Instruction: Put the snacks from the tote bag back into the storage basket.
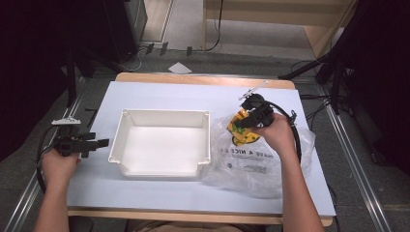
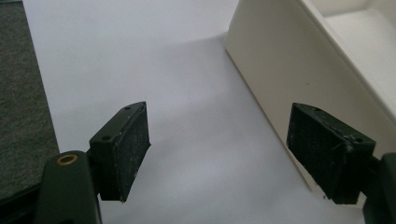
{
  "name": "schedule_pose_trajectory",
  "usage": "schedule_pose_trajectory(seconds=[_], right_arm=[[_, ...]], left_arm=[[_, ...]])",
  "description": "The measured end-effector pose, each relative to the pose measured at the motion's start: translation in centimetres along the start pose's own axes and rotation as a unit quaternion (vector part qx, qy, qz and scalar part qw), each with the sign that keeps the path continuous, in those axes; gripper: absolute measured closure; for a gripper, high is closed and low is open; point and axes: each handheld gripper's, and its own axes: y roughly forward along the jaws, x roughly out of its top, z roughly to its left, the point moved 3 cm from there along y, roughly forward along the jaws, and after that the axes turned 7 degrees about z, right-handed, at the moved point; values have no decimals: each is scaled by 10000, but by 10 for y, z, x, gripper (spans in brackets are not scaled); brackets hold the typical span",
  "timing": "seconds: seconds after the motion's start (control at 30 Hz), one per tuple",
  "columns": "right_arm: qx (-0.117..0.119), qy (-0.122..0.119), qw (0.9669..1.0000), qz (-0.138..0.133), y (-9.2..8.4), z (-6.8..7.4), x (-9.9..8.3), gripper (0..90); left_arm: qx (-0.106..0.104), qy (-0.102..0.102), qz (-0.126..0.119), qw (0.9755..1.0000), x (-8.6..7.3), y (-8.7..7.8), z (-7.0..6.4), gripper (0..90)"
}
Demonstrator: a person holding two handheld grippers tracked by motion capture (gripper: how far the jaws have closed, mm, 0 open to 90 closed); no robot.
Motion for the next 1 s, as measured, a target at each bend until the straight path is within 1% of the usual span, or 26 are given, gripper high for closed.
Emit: schedule_pose_trajectory(seconds=[0.03,0.1,0.13,0.3,0.5,0.53,0.63,0.8,0.9,1.0], right_arm=[[25,53,10000,1,-1,-1,0,544],[176,222,9996,77,-2,-3,-1,544],[196,242,9995,96,-3,-3,-1,544],[177,207,9996,110,-4,-3,-2,543],[186,167,9996,113,-9,0,-1,543],[200,203,9995,114,-10,1,-1,543],[228,213,9994,135,-13,2,-1,543],[193,161,9997,81,-20,7,1,543],[223,150,9996,90,-24,10,2,542],[199,115,9997,118,-28,14,2,543]], left_arm=[[-2,-3,0,10000,0,1,0,225],[-10,4,7,10000,1,1,-1,225],[-15,15,14,10000,1,1,-1,225],[-12,15,15,10000,1,1,-1,225],[-26,20,43,10000,0,2,-1,225],[-27,24,47,10000,1,2,-1,225],[-4,49,38,10000,1,1,-1,226],[3,57,35,10000,1,1,-1,227],[-8,64,42,10000,0,1,-1,227],[-8,56,38,10000,0,0,0,227]])
